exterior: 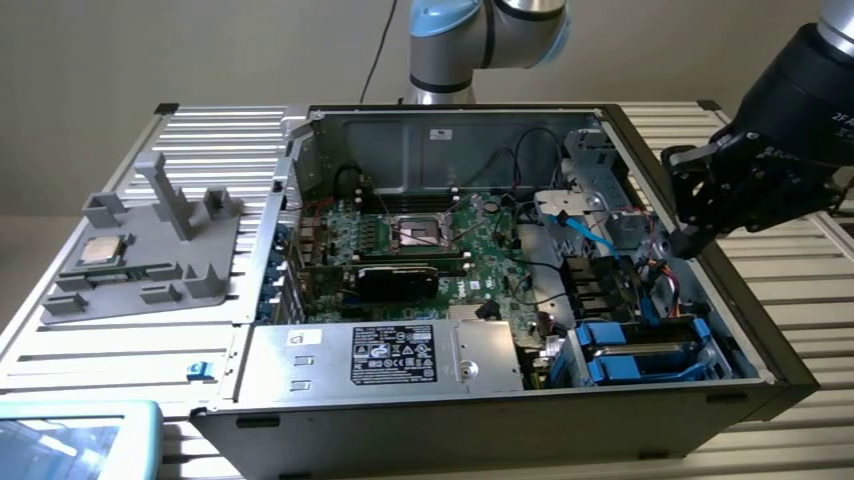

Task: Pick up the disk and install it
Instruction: 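Insert the second disk wire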

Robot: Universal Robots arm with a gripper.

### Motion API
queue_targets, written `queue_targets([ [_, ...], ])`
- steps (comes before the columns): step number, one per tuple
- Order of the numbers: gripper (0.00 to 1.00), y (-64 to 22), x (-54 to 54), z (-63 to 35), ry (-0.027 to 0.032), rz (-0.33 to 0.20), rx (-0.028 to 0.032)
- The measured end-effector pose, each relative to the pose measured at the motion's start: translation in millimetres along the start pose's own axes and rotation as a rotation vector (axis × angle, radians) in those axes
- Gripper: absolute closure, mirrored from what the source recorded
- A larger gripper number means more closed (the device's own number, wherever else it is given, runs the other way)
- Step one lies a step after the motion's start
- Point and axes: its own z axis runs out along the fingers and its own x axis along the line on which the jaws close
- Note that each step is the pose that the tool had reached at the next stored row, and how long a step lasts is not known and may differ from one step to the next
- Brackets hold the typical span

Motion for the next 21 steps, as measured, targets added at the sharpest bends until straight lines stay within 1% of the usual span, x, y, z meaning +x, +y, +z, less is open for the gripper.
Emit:
queue_targets([
  [1,0.89,0.6,-2.5,0.2,0.0031,0.0,0.0004],
  [4,0.89,3.5,-9.5,1.1,0.0158,-0.001,0.0022],
  [6,0.89,7.2,-12.9,1.6,0.0201,-0.002,0.0027],
  [12,0.89,21.1,-20.7,4.3,0.0236,-0.006,0.0046],
  [15,0.89,28.5,-24.3,6.4,0.0247,-0.008,0.0064],
  [19,0.89,37.8,-26.5,11.1,0.0233,-0.016,0.0128],
  [21,0.89,40.5,-26.5,13.9,0.0218,-0.028,0.0157],
])
